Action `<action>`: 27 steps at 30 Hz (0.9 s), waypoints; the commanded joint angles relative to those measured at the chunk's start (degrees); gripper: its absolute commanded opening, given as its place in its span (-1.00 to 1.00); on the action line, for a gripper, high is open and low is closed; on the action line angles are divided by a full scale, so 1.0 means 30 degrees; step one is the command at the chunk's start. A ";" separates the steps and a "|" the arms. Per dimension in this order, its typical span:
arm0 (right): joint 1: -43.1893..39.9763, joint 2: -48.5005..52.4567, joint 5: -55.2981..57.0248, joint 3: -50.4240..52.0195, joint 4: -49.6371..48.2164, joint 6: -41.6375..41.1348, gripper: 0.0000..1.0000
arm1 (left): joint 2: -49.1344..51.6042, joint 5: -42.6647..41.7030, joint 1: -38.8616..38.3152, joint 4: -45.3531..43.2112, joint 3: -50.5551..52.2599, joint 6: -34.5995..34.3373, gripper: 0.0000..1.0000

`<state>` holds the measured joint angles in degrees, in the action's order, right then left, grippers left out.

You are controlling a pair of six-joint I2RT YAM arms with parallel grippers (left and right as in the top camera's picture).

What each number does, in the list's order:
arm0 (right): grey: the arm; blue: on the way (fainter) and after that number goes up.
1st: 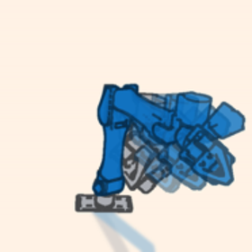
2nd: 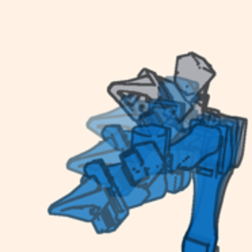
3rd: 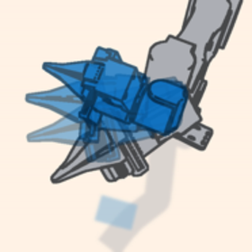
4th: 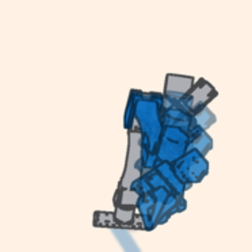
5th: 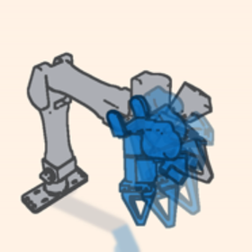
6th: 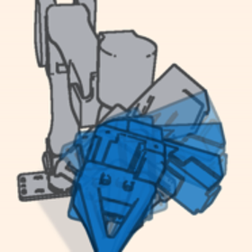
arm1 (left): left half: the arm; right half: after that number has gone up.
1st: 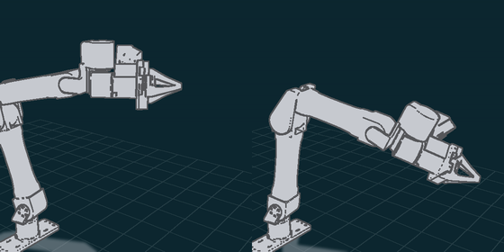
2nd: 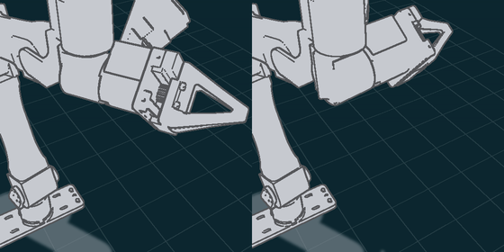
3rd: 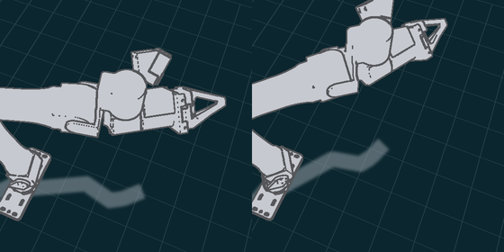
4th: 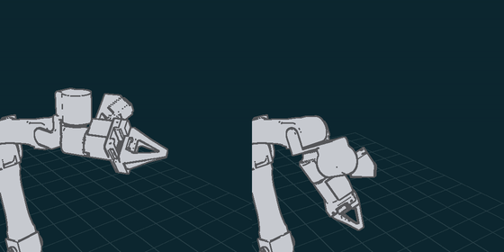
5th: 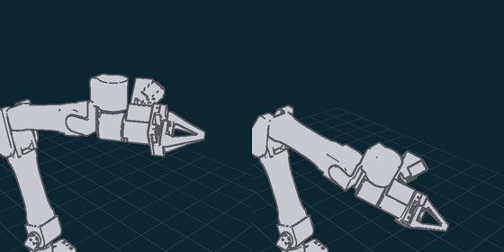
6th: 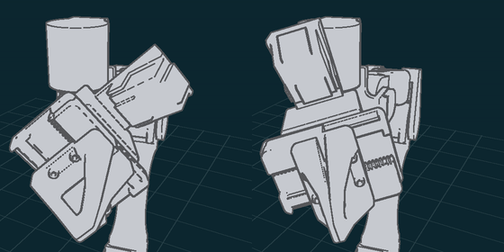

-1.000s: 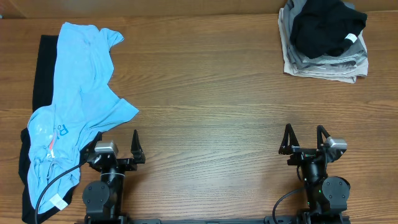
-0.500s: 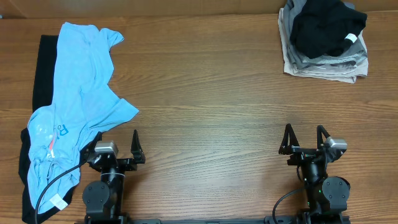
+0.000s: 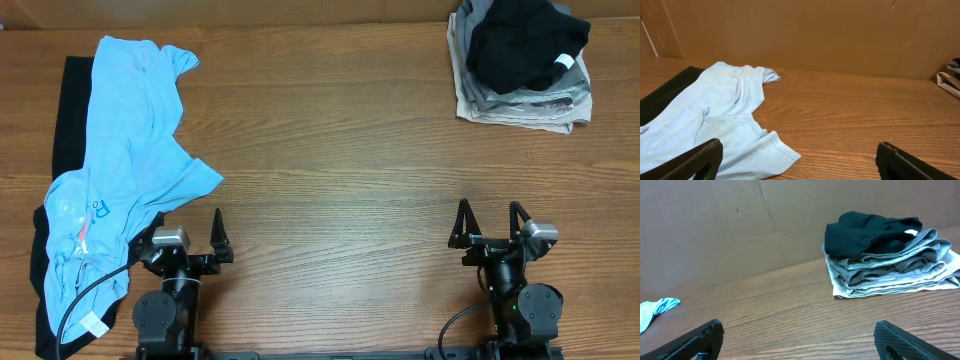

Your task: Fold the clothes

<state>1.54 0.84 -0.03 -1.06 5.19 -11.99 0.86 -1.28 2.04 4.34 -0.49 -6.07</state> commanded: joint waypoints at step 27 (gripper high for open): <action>0.0109 -0.0219 -0.3410 -0.1020 -0.1209 0.0182 1.00 | -0.0168 0.0080 0.0189 -0.1865 -0.0474 0.1042 1.00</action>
<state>1.54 0.84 -7.03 -1.13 1.06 -12.01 0.86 -0.40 2.04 -0.93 -0.54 -4.05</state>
